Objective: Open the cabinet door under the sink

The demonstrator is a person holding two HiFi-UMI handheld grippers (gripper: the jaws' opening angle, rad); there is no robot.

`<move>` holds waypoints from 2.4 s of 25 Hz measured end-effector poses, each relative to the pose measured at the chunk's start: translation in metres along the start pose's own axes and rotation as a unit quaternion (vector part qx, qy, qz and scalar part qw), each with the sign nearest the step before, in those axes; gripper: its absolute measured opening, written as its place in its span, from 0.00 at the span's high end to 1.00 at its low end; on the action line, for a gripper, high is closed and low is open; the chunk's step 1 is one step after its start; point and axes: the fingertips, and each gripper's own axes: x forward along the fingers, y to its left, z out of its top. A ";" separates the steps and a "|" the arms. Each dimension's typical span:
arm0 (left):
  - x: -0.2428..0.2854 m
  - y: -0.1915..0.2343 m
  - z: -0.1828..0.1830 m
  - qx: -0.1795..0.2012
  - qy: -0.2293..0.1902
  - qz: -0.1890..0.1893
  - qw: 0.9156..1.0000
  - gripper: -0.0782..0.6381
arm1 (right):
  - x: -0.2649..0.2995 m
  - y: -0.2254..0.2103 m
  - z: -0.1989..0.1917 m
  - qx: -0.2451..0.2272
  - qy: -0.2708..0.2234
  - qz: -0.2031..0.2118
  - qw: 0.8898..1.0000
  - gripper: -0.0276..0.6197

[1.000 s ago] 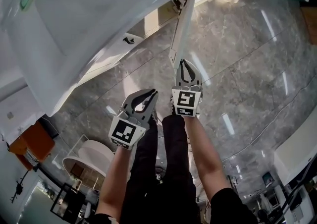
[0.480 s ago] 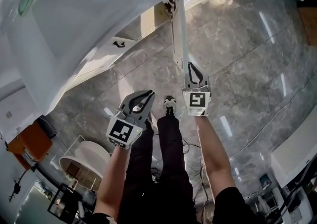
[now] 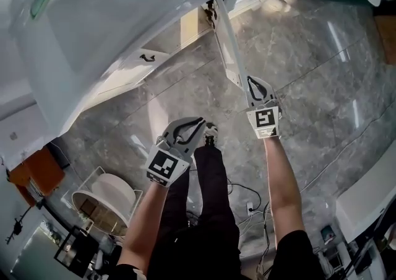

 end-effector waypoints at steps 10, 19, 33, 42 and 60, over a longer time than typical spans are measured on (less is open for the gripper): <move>-0.006 -0.008 0.018 0.007 -0.007 0.000 1.000 0.85 | -0.007 -0.034 -0.009 -0.145 0.082 0.038 0.985 0.81; -0.039 -0.004 0.048 0.021 -0.015 0.001 1.000 0.85 | -0.073 -0.040 0.013 -0.074 0.071 -0.006 0.995 0.82; -0.158 -0.026 0.084 0.067 -0.025 -0.001 0.997 0.85 | -0.213 0.135 0.178 0.007 -0.088 0.019 0.996 0.82; -0.249 -0.062 0.079 0.063 -0.061 -0.013 0.996 0.85 | -0.272 0.237 0.234 0.041 -0.085 0.043 0.995 0.82; -0.320 -0.099 0.072 0.093 -0.082 -0.029 0.992 0.85 | -0.338 0.283 0.251 0.006 -0.077 0.005 0.997 0.84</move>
